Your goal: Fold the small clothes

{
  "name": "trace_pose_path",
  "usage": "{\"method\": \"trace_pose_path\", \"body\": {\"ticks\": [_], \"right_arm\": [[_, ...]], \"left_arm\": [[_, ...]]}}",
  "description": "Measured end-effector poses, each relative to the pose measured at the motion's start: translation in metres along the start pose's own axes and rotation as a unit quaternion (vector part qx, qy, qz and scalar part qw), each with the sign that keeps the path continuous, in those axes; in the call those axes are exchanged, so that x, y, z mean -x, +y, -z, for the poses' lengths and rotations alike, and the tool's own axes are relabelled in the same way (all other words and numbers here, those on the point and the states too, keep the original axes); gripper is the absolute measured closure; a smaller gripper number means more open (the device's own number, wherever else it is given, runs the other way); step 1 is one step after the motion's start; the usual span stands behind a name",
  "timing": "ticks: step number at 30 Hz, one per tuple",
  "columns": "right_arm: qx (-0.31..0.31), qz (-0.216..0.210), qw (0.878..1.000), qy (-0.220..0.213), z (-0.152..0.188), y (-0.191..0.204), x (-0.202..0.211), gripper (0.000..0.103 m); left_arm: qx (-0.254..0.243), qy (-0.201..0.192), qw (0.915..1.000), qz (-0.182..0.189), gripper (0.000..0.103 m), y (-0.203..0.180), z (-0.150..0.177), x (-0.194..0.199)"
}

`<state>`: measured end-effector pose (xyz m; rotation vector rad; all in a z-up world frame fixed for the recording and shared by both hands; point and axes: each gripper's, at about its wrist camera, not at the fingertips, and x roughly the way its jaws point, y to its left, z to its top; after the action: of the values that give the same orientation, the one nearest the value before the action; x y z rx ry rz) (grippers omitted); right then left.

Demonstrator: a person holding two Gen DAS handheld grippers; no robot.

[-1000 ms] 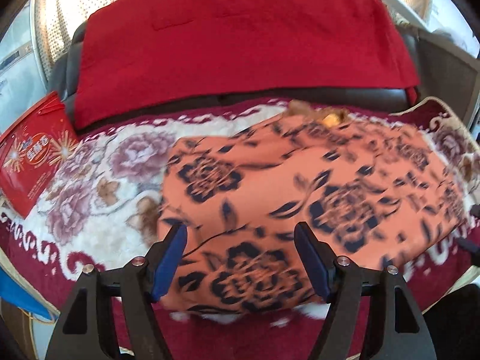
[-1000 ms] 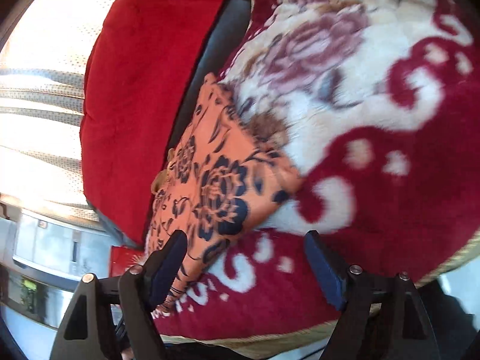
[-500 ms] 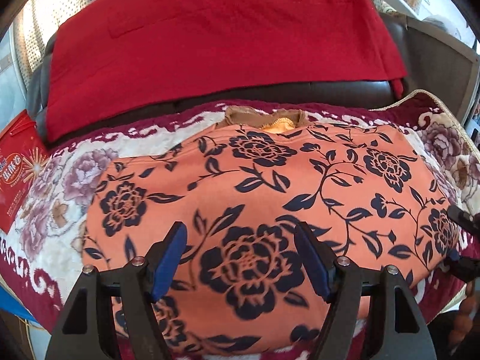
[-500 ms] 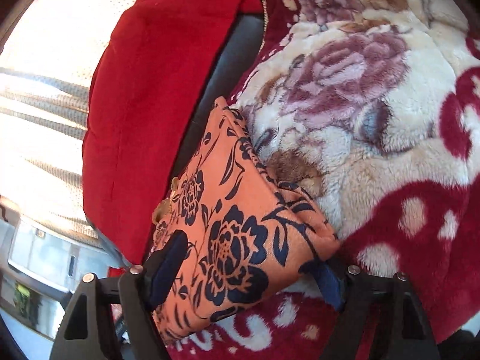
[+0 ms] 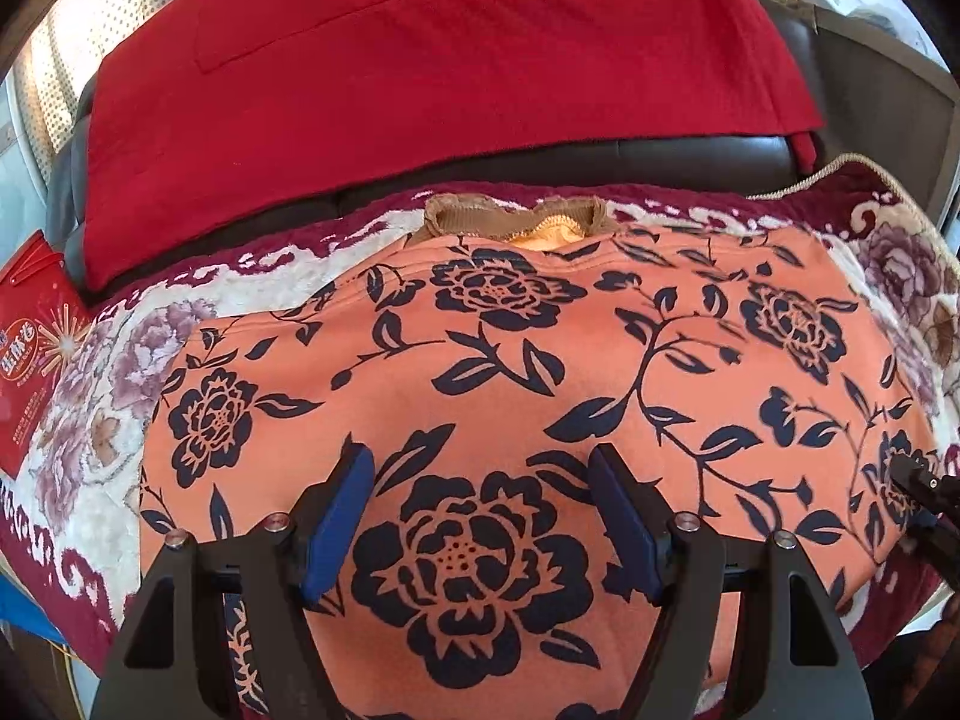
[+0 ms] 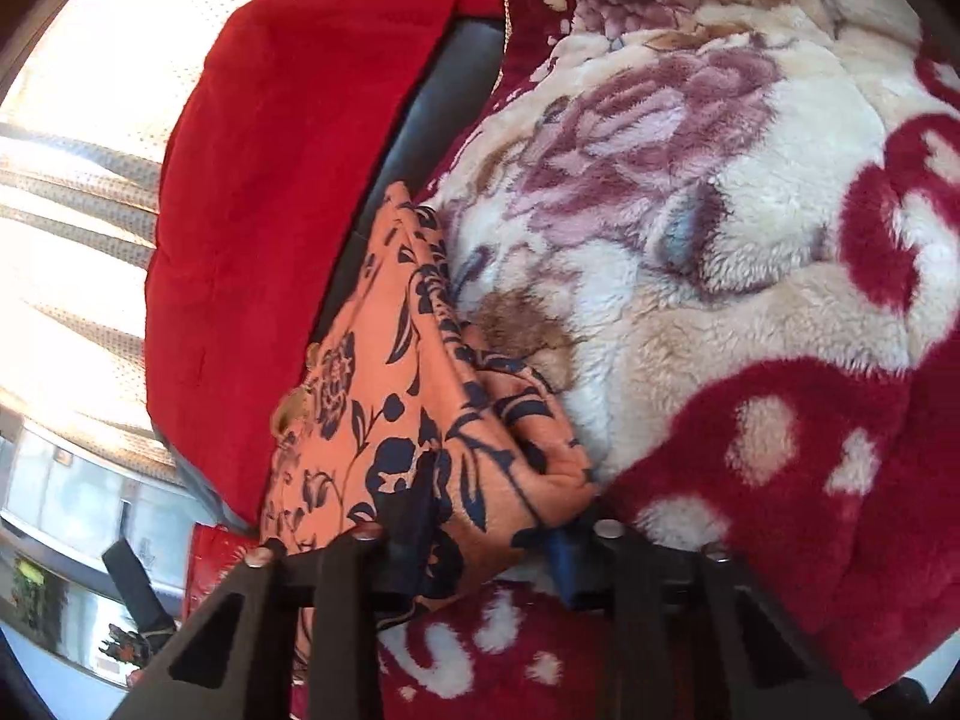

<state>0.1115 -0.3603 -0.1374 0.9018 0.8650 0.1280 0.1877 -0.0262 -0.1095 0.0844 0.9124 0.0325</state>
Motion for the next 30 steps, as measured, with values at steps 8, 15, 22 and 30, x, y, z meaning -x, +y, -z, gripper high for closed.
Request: {"method": "trace_pose_path", "body": {"ticks": [8, 15, 22, 30], "right_arm": [[0.068, 0.076, 0.995, 0.013, -0.011, 0.008, 0.019, 0.088], [0.075, 0.107, 0.991, 0.008, -0.019, -0.004, 0.047, 0.086], [0.065, 0.085, 0.994, -0.018, -0.058, 0.005, 0.062, 0.078], [0.107, 0.006, 0.989, 0.103, -0.110, 0.036, -0.040, 0.033]], "left_arm": [[0.003, 0.002, 1.0000, -0.002, 0.018, 0.006, 0.006, -0.014], [0.006, -0.005, 0.9999, 0.009, 0.012, 0.012, 0.007, -0.018], [0.016, -0.013, 0.9997, 0.015, 0.007, 0.015, 0.009, -0.023], [0.017, -0.013, 0.9996, 0.020, 0.004, 0.019, 0.008, -0.025]]}}
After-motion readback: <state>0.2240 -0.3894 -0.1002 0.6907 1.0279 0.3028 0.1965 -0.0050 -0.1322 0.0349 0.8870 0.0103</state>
